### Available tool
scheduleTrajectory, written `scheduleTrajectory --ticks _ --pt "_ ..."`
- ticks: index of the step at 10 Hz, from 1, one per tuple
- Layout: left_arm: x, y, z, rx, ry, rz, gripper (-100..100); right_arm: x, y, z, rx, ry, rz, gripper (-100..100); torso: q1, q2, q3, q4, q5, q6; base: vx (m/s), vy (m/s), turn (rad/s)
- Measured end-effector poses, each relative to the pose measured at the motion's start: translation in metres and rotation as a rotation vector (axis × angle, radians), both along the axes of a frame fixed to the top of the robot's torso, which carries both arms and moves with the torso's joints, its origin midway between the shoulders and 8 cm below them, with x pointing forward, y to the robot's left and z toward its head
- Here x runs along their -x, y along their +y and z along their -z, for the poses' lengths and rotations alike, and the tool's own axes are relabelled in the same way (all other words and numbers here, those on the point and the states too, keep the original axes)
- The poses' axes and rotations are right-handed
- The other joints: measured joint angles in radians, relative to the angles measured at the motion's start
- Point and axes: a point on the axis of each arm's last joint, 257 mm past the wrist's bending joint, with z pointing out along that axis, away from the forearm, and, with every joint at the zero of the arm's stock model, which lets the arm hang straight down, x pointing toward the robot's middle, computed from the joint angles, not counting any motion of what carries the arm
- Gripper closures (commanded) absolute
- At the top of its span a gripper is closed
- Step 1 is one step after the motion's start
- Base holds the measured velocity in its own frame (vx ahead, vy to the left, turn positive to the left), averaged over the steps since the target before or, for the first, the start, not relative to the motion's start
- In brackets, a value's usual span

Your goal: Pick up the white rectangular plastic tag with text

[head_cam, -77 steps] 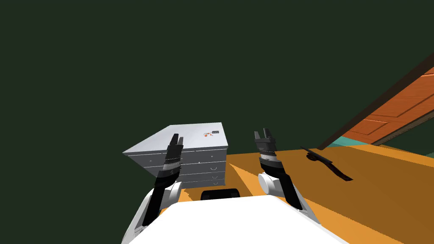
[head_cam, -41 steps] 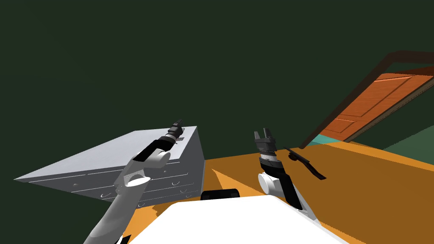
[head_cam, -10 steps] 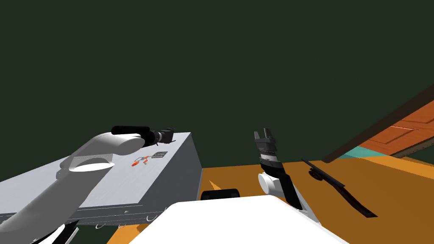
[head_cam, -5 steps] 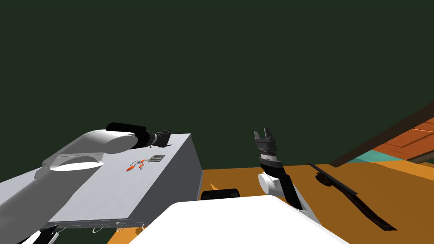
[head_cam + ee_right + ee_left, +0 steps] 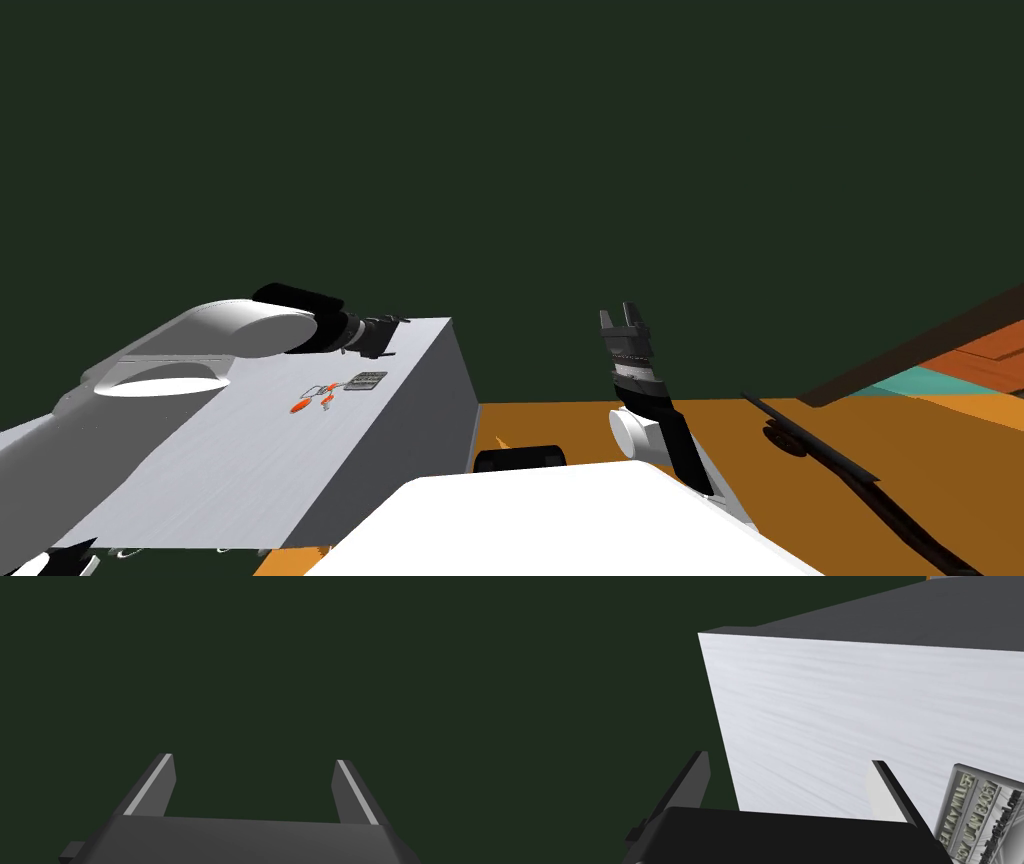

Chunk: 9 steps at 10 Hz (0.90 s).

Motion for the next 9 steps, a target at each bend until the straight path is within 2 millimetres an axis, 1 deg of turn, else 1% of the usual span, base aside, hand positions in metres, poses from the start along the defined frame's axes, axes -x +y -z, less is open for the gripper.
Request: scheduleTrajectory --ticks 1,2,4,6,9 --pt "0.007 0.003 0.003 0.0 0.033 -0.004 -100 0.0 0.0 0.0 0.0 0.0 0.0 0 0.0 0.0 0.0 0.0 0.0 0.0 0.078 0.015 0.053" --pt "0.018 0.006 0.006 0.001 0.074 -0.008 -100 0.0 0.0 0.0 0.0 0.0 0.0 0 0.0 -0.001 -0.001 0.0 0.0 0.0 0.071 0.014 0.036" --pt "0.036 0.007 0.013 0.001 0.155 -0.013 -100 0.0 0.0 0.0 0.0 0.0 0.0 0 0.001 -0.001 0.0 0.0 0.0 0.0 0.06 0.014 0.044" --pt "0.056 0.013 0.022 0.002 0.238 -0.023 -100 0.0 0.0 0.0 0.0 0.0 0.0 0 0.0 -0.001 -0.001 0.0 0.0 0.0 0.067 0.007 0.041" --pt "0.082 0.017 0.031 0.0 0.352 -0.033 -100 0.0 0.0 0.0 0.0 0.0 0.0 0 0.0 0.0 0.0 0.0 0.0 0.001 0.056 0.01 0.037"
